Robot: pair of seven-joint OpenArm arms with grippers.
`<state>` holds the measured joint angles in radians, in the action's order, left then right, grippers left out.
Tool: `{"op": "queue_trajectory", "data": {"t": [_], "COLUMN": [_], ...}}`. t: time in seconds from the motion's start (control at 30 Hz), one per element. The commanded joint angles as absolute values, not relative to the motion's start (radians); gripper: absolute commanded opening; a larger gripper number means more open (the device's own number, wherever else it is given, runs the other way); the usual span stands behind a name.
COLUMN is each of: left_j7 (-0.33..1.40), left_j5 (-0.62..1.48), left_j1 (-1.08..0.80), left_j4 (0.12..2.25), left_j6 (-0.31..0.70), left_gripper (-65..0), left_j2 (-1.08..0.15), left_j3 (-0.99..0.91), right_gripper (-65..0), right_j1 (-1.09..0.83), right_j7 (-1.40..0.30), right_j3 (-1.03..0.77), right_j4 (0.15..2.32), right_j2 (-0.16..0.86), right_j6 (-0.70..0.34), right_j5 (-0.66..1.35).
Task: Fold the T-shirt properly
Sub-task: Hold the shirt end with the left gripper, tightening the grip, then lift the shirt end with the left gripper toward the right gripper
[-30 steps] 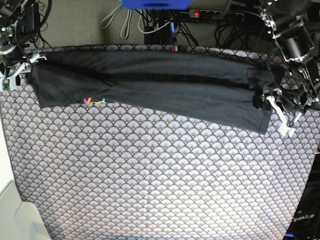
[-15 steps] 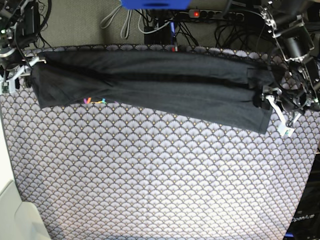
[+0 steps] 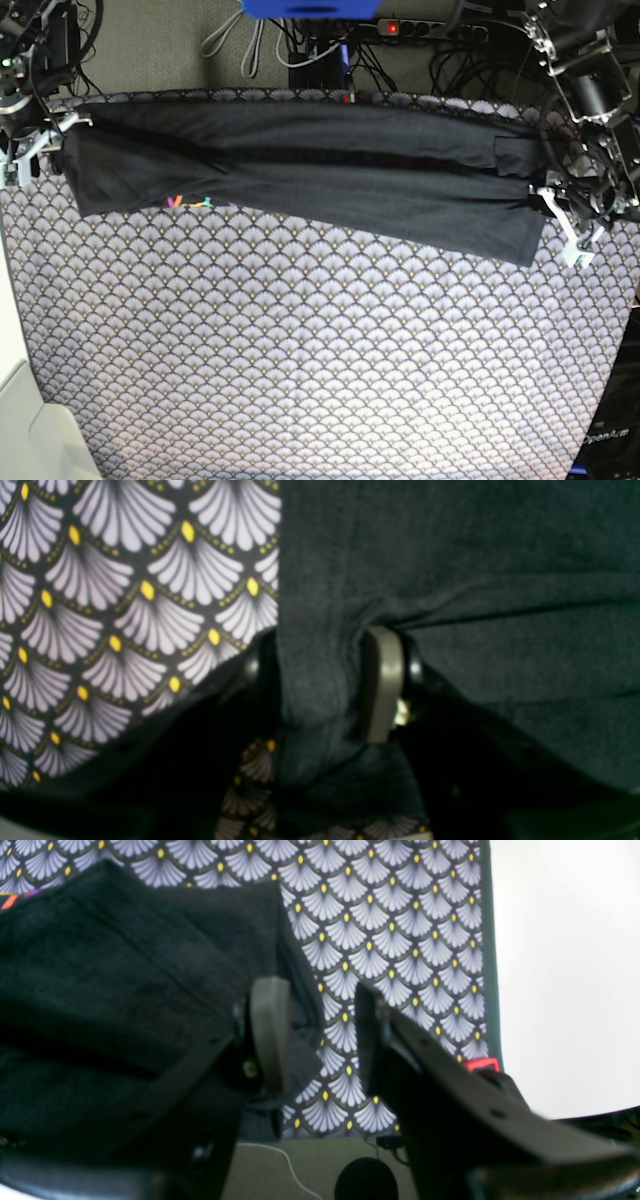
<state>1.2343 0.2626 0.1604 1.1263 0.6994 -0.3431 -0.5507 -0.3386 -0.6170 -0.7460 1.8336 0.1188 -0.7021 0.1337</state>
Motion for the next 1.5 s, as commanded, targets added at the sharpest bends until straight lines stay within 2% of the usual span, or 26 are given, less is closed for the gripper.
{"op": "queue_trajectory", "data": {"t": [0.0,0.07,0.1,0.13,0.2,0.27,0.4,0.7,0.93,1.1,1.47], "left_j7": [1.385,1.386,1.386,1.386,1.386,1.386,1.386,1.396,1.396,1.396,1.396], "left_j5": [0.196,0.196,0.196,0.196,0.196,0.196,0.205,0.199,0.196,0.205,0.171], "left_j1": [0.117,0.117,0.117,0.119,0.119,0.122,0.125,0.127,0.127,0.12,0.093], "left_j4": [1.093,1.095,1.095,1.095,1.102,1.104,1.112,1.449,1.489,1.527,1.741], "left_j6": [0.698,0.698,0.698,0.698,0.698,0.698,0.698,0.698,0.698,0.698,0.698], "left_gripper": [-45.3,-53.8,-60.7,-65.0,-62.9,-64.9,-64.4,-64.4,-64.5,-64.5,-64.5], "left_j2": [-0.325,-0.325,-0.325,-0.325,-0.323,-0.323,-0.323,-0.295,-0.288,-0.252,-0.076], "left_j3": [-0.542,-0.542,-0.542,-0.542,-0.542,-0.542,-0.549,-0.555,-0.555,-0.553,-0.536], "right_gripper": [-42.1,-42.1,-42.1,-42.1,-42.1,-42.1,-42.1,-42.1,-42.1,-42.1,-42.1], "right_j1": [-0.335,-0.335,-0.335,-0.335,-0.335,-0.335,-0.335,-0.335,-0.335,-0.335,-0.335], "right_j7": [-0.593,-0.593,-0.593,-0.593,-0.593,-0.593,-0.593,-0.593,-0.593,-0.593,-0.593], "right_j3": [-0.754,-0.754,-0.754,-0.754,-0.754,-0.754,-0.754,-0.754,-0.754,-0.754,-0.754], "right_j4": [1.848,1.848,1.848,1.848,1.848,1.848,1.848,1.848,1.848,1.848,1.848], "right_j2": [0.134,0.134,0.134,0.134,0.134,0.134,0.134,0.134,0.134,0.134,0.134], "right_j6": [-0.698,-0.698,-0.698,-0.698,-0.698,-0.698,-0.698,-0.698,-0.698,-0.698,-0.698], "right_j5": [0.14,0.14,0.14,0.14,0.14,0.14,0.14,0.14,0.14,0.14,0.14]}}
